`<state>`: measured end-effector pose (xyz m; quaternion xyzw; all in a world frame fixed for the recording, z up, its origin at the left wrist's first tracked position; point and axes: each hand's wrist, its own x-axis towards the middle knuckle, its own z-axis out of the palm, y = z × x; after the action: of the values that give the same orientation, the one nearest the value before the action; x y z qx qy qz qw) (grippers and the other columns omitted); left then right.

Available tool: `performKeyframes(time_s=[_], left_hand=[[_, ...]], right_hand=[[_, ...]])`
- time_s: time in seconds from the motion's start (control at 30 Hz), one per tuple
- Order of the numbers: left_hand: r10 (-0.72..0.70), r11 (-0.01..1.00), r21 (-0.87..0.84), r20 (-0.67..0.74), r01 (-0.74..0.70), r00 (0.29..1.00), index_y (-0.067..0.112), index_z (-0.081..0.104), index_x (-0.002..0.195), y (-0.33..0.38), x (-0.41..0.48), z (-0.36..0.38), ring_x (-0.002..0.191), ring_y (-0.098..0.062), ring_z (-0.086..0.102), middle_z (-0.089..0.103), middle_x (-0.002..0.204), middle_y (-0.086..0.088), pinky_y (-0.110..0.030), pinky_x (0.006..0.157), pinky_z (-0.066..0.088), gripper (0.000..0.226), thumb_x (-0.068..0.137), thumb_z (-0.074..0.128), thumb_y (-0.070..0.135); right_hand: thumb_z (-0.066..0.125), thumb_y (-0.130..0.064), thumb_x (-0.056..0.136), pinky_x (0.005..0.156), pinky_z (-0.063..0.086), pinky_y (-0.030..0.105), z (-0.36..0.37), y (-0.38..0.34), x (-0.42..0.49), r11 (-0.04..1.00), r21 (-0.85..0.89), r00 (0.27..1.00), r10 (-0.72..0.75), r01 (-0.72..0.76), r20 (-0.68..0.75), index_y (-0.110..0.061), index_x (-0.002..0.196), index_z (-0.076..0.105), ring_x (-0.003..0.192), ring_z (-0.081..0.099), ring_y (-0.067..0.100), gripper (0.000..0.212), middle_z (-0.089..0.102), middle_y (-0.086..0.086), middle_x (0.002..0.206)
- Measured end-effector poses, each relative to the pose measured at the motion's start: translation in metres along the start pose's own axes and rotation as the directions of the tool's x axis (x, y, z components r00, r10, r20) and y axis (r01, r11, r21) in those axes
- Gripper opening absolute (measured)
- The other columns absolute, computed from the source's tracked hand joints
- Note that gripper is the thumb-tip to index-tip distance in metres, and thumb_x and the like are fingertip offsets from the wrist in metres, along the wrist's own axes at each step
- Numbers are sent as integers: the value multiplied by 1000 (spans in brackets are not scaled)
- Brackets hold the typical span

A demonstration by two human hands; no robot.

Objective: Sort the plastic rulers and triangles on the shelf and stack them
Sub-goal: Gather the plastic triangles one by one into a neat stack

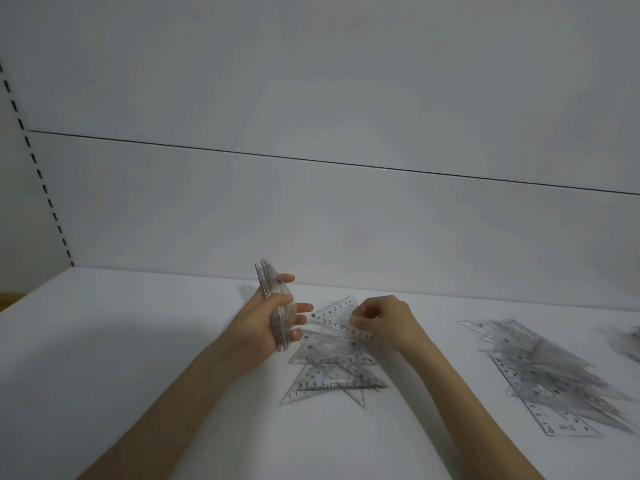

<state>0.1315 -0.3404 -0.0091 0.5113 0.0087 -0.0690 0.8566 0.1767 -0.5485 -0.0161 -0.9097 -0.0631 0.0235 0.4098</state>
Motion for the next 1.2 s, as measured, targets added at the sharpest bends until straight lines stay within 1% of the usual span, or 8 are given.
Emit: performKeyframes(time_s=[0.07, 0.13, 0.2, 0.33, 0.43, 0.73, 1.03, 1.2], left_hand=[[-12, 1000, -18, -1, 12, 1000, 18, 53, 107, 0, 0, 0, 65, -26, 53, 58, 90, -26, -26, 47, 46, 27, 95, 37, 0], [-11, 1000, -29, 3, 12, 1000, 18, 54, 105, 1, 0, 1, 64, -25, 54, 59, 89, -26, -27, 49, 47, 24, 92, 42, 2], [2, 999, -42, 19, -1, 1000, 19, 54, 105, 1, -1, 4, 62, -24, 56, 60, 88, -25, -26, 49, 48, 23, 83, 54, 11], [48, 999, -24, 69, -47, 996, 19, 52, 110, -4, -2, 9, 62, -22, 60, 66, 79, -16, -28, 49, 48, 36, 75, 58, 23], [54, 998, -37, 114, -50, 992, 16, 49, 115, -7, -5, 12, 66, -24, 60, 62, 79, -12, -29, 51, 45, 34, 82, 53, 23], [7, 1000, -2, 192, -7, 981, 19, 53, 121, -9, -8, 8, 85, -31, 66, 66, 96, -17, -50, 67, 56, 26, 101, 37, 19], [37, 999, -16, 36, -36, 999, 15, 56, 105, -5, 2, 4, 58, -21, 52, 58, 83, -22, -25, 43, 41, 16, 98, 43, 21], [49, 997, -57, -37, -51, 998, 15, 55, 99, -2, 6, 2, 56, -21, 51, 57, 80, -21, -23, 42, 41, 12, 98, 43, 15]], right_hand=[[67, -17, 88, 50, 38, 12, -2, -2, -1, 990, 142, 999, -8, 16, -53, -14, 76, 67, 59, 51, 6, 12, 59, -8, 65], [69, -12, 86, 48, 39, 18, -4, -7, -5, 918, 395, 996, -7, 40, -86, -10, 88, 68, 53, 49, 9, 3, 57, -5, 58], [73, -6, 82, 48, 41, 22, 0, -16, -12, 796, 600, 997, -60, 79, -52, -11, 105, 64, 51, 50, 12, 25, 58, 2, 58], [71, -3, 83, 50, 44, 23, 18, -34, -21, 738, 663, 982, -188, 126, 23, -10, 112, 58, 53, 55, 16, 33, 67, 10, 65], [73, -7, 83, 47, 44, 24, 29, -37, -20, 769, 614, 977, -210, 181, -25, -10, 108, 61, 54, 57, 16, 28, 70, 20, 74], [80, -35, 74, 65, 43, 13, 35, -30, -19, 917, 287, 954, -230, 278, -190, -26, 102, 72, 64, 47, 1, 31, 62, -7, 88], [65, -27, 89, 67, 45, 12, 4, -17, -3, 952, 84, 930, -266, 295, -256, -20, 90, 77, 67, 59, -1, 14, 72, -14, 83], [73, -53, 73, 77, 52, 27, 6, 2, -1, 982, -167, 996, -90, 90, 8, -24, 91, 74, 78, 61, 2, 34, 69, -13, 85]])
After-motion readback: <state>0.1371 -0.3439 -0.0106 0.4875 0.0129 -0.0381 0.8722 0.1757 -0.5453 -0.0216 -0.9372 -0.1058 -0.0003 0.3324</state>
